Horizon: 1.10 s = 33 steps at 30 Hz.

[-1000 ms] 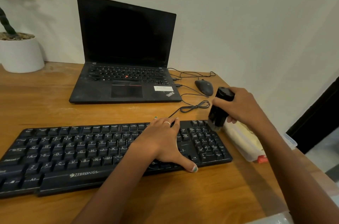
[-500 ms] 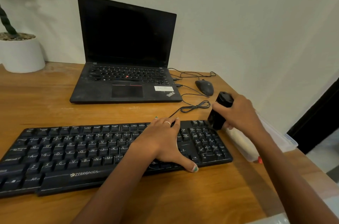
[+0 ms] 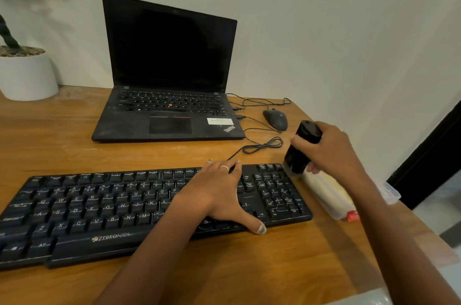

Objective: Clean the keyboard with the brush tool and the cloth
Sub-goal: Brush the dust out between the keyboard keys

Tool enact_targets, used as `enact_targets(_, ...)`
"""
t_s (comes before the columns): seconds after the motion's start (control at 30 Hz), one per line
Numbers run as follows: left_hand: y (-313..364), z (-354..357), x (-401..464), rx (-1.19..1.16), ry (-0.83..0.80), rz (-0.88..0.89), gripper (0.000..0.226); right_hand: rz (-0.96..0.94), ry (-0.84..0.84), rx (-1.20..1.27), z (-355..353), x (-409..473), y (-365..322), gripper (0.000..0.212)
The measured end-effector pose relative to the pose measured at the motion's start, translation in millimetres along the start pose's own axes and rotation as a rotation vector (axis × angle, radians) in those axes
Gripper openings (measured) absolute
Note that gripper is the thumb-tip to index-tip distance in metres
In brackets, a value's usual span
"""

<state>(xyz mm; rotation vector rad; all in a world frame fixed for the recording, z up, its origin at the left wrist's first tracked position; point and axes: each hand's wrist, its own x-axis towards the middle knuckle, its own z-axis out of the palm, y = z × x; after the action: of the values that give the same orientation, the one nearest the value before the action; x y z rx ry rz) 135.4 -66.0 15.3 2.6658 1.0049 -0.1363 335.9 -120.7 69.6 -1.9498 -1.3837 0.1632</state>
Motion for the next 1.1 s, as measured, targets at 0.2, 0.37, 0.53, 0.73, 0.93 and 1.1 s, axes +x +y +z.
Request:
enact_targets(0.2,1.8,-1.1,-1.8,-0.004,0.005,0.000,0.129,0.033,-0.109,-0.134,3.4,-7.1,-0.7,0.014)
enact_targets(0.37,1.3,-0.9,-2.0,-0.004,0.007,-0.004,0.129,-0.073,0.085,-0.051,10.6,-14.9,1.7,0.018)
enact_targets(0.53,0.1,0.6,-0.7,0.003,0.012,0.004,0.130,0.065,-0.079,-0.077,-2.8,-13.8,0.1,0.019)
enact_targets(0.73,-0.3,0.7,-0.3,-0.002,0.012,-0.005,0.130,-0.092,0.086,-0.021,19.3,-31.3,2.7,0.019)
enact_targets(0.93,-1.7,1.9,1.5,0.000,0.007,-0.009,0.132,-0.052,0.005,-0.015,-1.7,-21.1,-7.0,0.017)
enact_targets(1.1,-1.3,2.0,0.9,0.000,0.005,-0.007,0.132,-0.018,0.073,-0.077,11.1,-27.8,-2.2,0.023)
